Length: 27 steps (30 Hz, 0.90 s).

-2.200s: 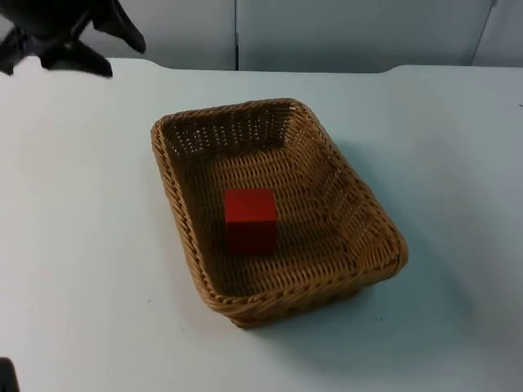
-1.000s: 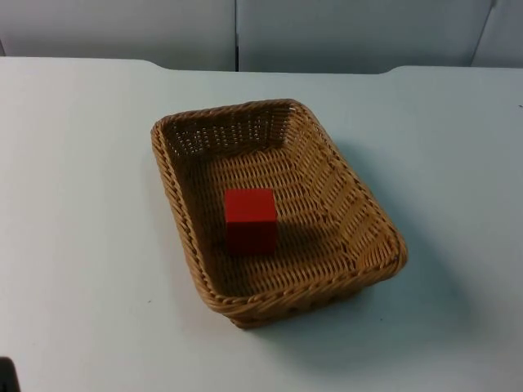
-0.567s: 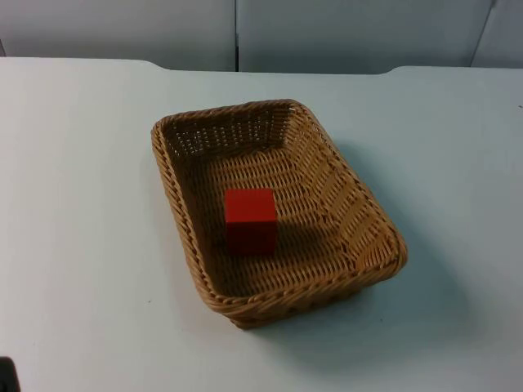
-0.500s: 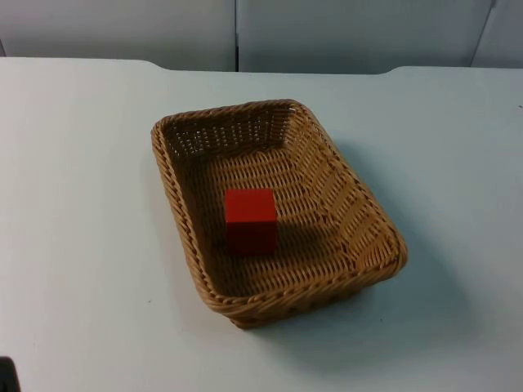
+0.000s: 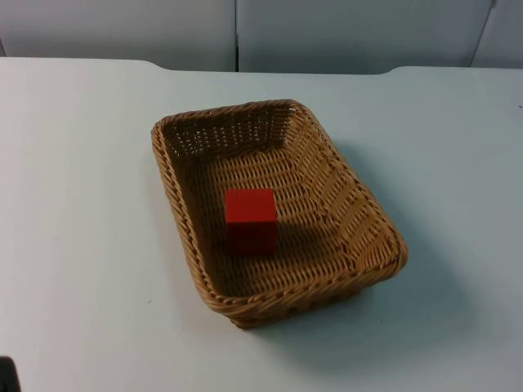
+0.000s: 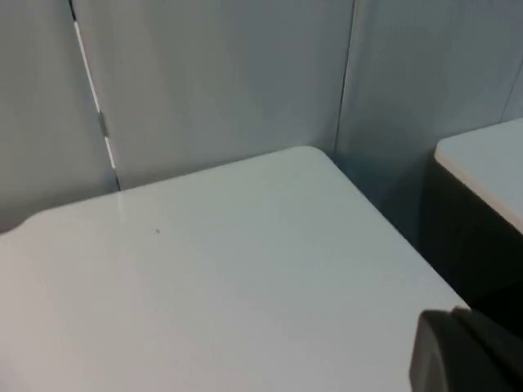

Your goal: Pick up the basket with the left hand and place the cube into the basket with the right hand.

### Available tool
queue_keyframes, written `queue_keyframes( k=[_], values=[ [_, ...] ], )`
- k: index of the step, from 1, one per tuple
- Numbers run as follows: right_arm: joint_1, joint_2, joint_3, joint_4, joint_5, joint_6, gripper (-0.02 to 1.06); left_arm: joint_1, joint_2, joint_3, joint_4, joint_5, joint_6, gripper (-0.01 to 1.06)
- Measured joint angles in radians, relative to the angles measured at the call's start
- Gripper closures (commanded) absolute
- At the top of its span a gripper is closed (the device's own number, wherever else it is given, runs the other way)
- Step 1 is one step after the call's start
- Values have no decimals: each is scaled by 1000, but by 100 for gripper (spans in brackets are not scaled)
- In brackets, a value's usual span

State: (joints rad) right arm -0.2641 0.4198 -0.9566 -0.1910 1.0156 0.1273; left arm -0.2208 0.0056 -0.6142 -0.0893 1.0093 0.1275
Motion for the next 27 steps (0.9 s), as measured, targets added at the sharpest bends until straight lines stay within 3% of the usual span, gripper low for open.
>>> queue_keyframes(
  k=[5,11,16,27],
  values=[
    [46,-119,145,14,0,15,105,-14,0,8,2,12,-7,105],
    [98,-239,226,69,-5,17,105,-18,0,17,2,27,-9,105],
    [166,-375,263,191,-16,-63,105,-24,0,44,2,44,-12,105],
    [205,-416,363,191,48,-83,105,-48,0,48,16,50,-15,105]
  ],
)
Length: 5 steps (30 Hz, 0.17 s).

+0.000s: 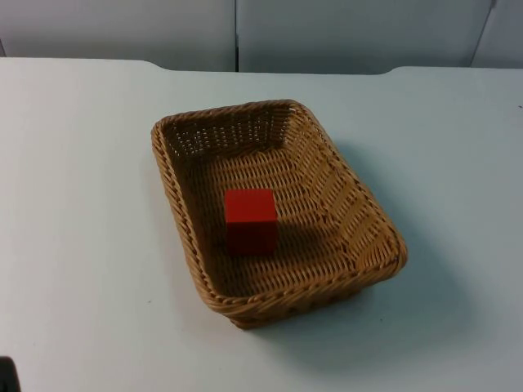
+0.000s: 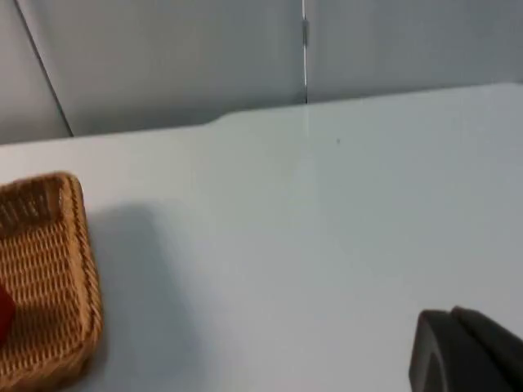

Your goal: Pick up the basket with the left hand and place the cube into the basket with the right hand.

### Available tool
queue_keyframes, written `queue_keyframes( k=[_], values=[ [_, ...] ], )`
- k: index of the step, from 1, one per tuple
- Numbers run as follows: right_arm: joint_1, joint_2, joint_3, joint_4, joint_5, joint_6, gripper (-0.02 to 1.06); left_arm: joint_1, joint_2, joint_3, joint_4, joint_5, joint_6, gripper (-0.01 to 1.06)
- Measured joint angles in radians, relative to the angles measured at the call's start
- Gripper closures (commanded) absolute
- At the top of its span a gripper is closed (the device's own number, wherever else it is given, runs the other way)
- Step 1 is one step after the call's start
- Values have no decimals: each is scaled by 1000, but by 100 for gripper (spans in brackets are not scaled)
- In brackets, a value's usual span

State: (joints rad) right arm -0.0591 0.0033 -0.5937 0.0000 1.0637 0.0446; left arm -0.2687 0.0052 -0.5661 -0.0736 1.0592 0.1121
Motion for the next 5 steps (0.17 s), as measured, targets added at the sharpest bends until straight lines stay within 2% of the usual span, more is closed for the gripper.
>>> queue_keyframes(
  k=[5],
  values=[
    [0,0,55,5,14,0,105,0,-2,45,2,14,-3,105]
  ],
)
